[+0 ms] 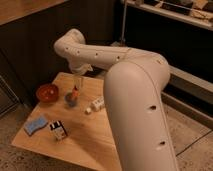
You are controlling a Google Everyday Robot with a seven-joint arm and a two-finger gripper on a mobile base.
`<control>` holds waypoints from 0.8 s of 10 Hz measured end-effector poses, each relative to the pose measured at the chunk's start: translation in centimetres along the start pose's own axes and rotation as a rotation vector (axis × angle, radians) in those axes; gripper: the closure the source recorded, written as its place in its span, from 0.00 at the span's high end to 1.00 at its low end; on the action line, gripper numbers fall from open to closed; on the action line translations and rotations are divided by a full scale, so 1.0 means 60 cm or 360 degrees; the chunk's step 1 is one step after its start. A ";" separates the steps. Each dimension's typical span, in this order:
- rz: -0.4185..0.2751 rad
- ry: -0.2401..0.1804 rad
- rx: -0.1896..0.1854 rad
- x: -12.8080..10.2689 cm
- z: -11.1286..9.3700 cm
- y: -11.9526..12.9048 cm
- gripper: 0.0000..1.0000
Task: Place the pepper in the ceramic cup
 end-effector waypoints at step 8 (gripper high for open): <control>-0.0002 0.0004 0.0002 0.000 0.001 0.000 0.80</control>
